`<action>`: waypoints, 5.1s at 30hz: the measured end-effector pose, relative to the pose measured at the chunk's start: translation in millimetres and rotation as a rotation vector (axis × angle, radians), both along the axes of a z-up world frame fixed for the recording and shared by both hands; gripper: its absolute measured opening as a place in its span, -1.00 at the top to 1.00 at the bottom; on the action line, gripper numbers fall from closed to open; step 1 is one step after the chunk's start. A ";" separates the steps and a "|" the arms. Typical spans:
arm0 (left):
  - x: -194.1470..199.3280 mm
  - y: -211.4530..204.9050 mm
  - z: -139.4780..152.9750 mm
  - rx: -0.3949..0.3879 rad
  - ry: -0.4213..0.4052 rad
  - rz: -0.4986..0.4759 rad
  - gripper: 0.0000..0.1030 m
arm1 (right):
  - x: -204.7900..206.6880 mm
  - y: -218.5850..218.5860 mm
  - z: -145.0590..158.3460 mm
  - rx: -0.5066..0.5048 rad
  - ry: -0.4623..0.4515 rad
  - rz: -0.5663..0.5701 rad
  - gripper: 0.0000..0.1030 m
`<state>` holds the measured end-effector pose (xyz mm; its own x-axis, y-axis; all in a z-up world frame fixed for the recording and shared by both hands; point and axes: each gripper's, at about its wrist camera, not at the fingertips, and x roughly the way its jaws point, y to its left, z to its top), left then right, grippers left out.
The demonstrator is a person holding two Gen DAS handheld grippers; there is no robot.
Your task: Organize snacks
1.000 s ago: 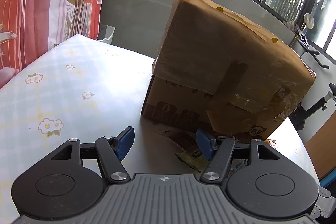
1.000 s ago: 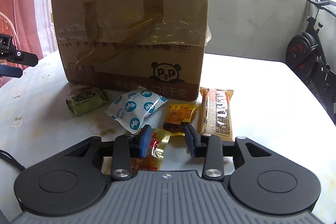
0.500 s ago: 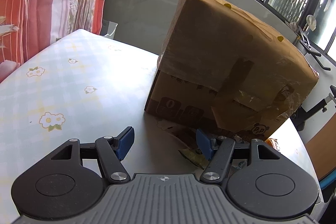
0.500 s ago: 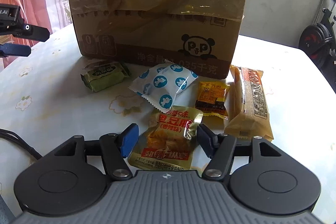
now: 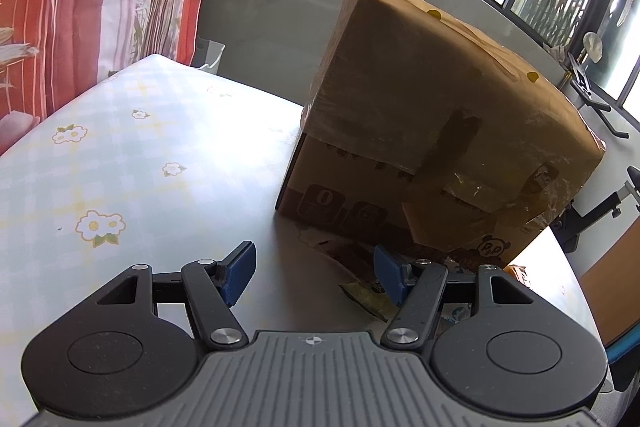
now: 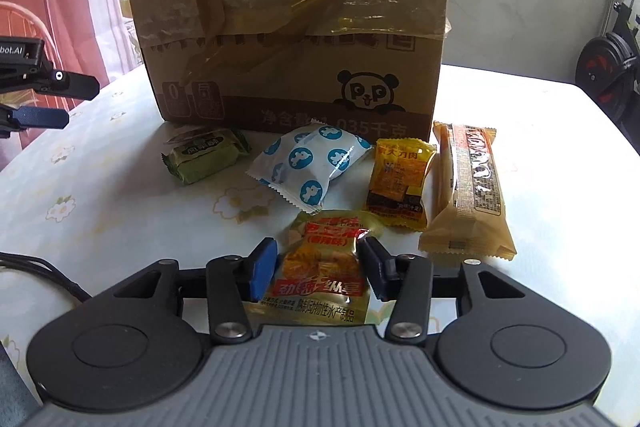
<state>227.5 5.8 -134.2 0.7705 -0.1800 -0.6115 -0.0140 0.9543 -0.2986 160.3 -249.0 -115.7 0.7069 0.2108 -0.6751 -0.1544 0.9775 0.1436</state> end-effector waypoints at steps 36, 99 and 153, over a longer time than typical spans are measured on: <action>72.7 -61.7 -32.7 0.048 0.122 -0.051 -0.31 | 7.0 -9.5 4.5 0.021 -0.265 -0.012 0.03; 82.4 -81.1 140.2 0.155 -0.399 -0.283 0.12 | 103.8 -16.5 161.3 0.056 -0.588 0.042 0.01; 12.6 -41.9 41.4 0.169 -0.205 -0.143 -0.32 | 49.5 -57.3 -11.1 -0.083 -0.197 -0.148 -0.11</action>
